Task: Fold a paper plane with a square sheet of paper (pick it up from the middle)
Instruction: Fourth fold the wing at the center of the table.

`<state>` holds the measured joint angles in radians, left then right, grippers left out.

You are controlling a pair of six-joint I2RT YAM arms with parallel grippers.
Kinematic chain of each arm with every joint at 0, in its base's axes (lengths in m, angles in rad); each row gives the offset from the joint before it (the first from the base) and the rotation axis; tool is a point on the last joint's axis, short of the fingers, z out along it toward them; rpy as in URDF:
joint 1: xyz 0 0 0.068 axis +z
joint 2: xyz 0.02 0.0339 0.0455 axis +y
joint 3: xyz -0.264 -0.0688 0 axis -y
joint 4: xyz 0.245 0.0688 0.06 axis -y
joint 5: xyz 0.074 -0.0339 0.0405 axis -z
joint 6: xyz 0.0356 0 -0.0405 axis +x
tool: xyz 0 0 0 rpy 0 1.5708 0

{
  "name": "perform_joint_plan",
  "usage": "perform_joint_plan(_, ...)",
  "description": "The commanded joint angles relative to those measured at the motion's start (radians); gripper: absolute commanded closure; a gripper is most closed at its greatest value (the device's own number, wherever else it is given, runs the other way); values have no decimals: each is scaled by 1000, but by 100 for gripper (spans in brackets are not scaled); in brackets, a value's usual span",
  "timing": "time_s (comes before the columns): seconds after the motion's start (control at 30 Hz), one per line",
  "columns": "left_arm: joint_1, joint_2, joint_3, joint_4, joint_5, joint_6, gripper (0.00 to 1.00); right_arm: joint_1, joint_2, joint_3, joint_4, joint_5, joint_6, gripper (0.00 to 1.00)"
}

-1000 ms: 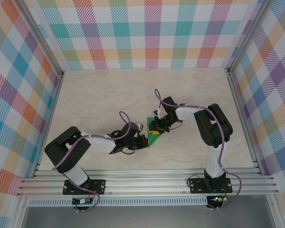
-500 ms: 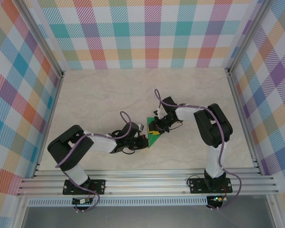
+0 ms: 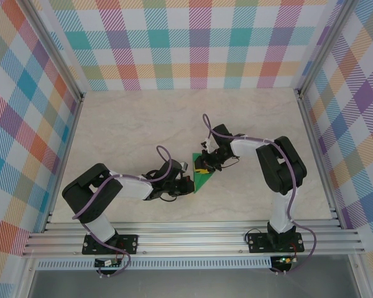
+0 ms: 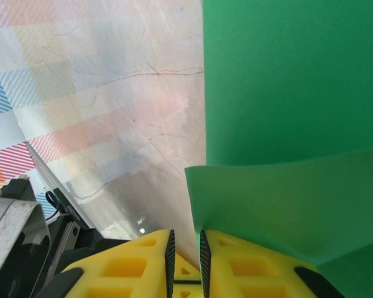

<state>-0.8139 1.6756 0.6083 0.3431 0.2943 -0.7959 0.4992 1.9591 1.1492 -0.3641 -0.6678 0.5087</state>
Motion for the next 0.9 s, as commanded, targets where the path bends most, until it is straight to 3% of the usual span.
perform_joint_plan(0.0,-24,74,-12,-62,-30,-8,100,6,38,21,11,-35,-9,79)
perform_joint_plan(0.2,-30,78,-11,-70,-35,-7,100,5,62,30,11,-53,-18,79)
perform_joint_plan(0.4,-39,43,-10,-82,-42,-8,100,6,119,57,-81,57,-36,80)
perform_joint_plan(0.67,-38,-229,-10,-232,-173,-12,71,6,120,13,-93,99,-63,82)
perform_joint_plan(0.77,-31,-358,-15,-327,-266,-27,69,5,115,10,-97,101,-70,83)
perform_joint_plan(0.87,-6,-447,-29,-359,-276,-39,68,6,107,11,-99,102,-72,83)
